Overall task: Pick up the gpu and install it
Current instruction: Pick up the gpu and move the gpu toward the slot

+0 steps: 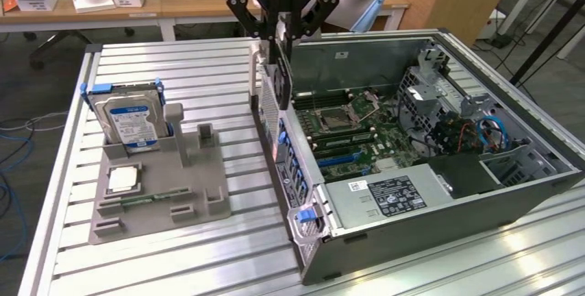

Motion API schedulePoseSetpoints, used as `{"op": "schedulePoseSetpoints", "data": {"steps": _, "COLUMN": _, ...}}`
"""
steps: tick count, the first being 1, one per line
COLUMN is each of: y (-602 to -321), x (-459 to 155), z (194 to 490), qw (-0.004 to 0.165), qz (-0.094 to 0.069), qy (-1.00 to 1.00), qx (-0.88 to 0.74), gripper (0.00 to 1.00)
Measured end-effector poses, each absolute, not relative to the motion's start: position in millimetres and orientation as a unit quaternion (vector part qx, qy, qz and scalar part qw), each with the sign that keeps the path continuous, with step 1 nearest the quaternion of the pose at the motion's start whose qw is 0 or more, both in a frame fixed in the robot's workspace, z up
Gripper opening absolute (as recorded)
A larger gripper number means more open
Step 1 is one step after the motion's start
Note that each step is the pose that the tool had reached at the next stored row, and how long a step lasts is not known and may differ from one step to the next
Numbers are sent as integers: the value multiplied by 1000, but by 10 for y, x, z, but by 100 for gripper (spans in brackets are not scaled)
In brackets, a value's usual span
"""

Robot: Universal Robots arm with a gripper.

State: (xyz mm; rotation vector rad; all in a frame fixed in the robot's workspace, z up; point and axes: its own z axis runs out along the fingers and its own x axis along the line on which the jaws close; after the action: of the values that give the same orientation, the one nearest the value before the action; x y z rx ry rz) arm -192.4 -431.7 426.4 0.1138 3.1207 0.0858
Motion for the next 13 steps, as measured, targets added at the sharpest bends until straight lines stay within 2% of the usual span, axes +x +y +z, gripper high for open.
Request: {"op": "schedulePoseSetpoints", "data": {"steps": 13, "y": -4317, "x": -1839, "z": 4264, "qw": 9, "qz": 27, "qy": 999, "qx": 36, "gripper": 26}}
